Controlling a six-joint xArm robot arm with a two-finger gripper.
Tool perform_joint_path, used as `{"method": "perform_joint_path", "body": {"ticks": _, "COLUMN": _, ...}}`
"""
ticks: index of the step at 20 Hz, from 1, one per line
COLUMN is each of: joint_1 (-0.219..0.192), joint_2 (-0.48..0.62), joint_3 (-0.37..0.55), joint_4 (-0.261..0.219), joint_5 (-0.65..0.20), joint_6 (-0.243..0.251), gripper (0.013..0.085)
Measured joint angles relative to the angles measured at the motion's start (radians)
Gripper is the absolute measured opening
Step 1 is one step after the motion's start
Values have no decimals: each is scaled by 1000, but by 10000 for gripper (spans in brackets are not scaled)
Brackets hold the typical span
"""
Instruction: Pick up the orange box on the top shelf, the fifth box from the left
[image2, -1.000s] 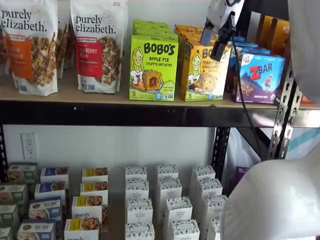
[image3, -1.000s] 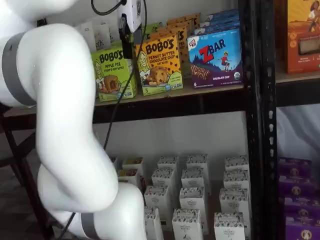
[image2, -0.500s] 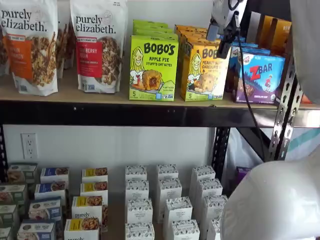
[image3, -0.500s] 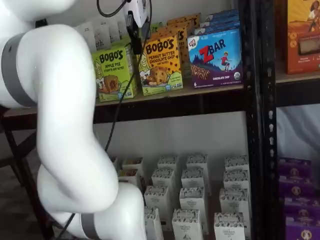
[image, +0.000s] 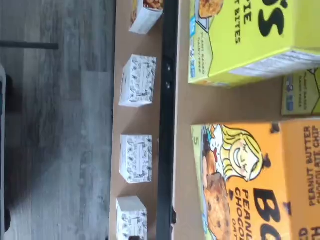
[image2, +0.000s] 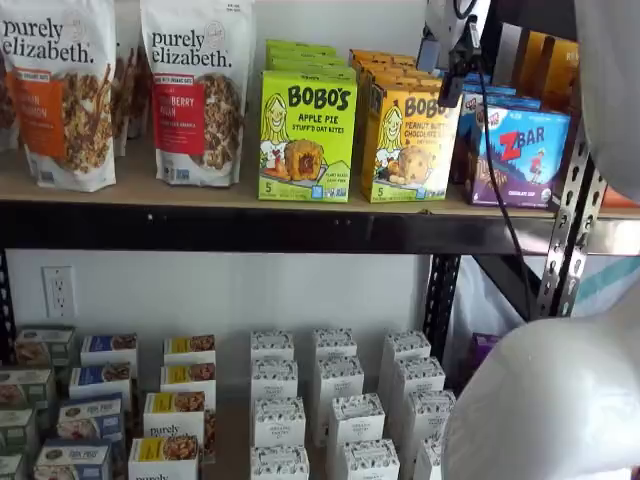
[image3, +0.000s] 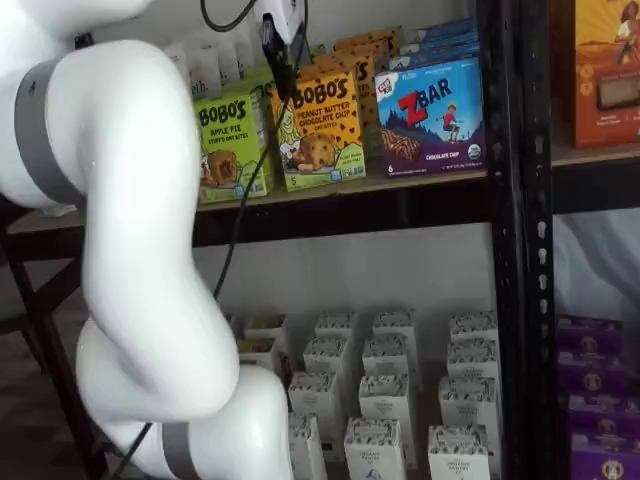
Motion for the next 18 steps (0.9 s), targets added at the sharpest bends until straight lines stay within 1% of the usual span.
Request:
{"method": "perform_joint_path", "body": {"ticks": 5, "joint_1": 7, "joint_2": 36, "joint_3": -43, "joint_4": -17, "joint_5": 24, "joint_6": 3, "gripper": 850}}
{"method": "perform_joint_path", "body": {"ticks": 11, "joint_1": 14, "joint_2": 93, "joint_3": -100, "joint_4": -18, "joint_5": 55, "joint_6": 9, "gripper": 850}}
{"method": "perform_joint_path", "body": {"ticks": 14, "joint_1": 19, "joint_2": 118, "joint_3": -118, "joint_4": -21, "joint_5": 51, "joint_6": 14, "gripper": 850}}
{"method": "perform_joint_path", "body": {"ticks": 18, "joint_1": 19, "joint_2": 153, "joint_3": -154, "joint_4": -13, "joint_5": 53, "joint_6": 16, "gripper": 850}}
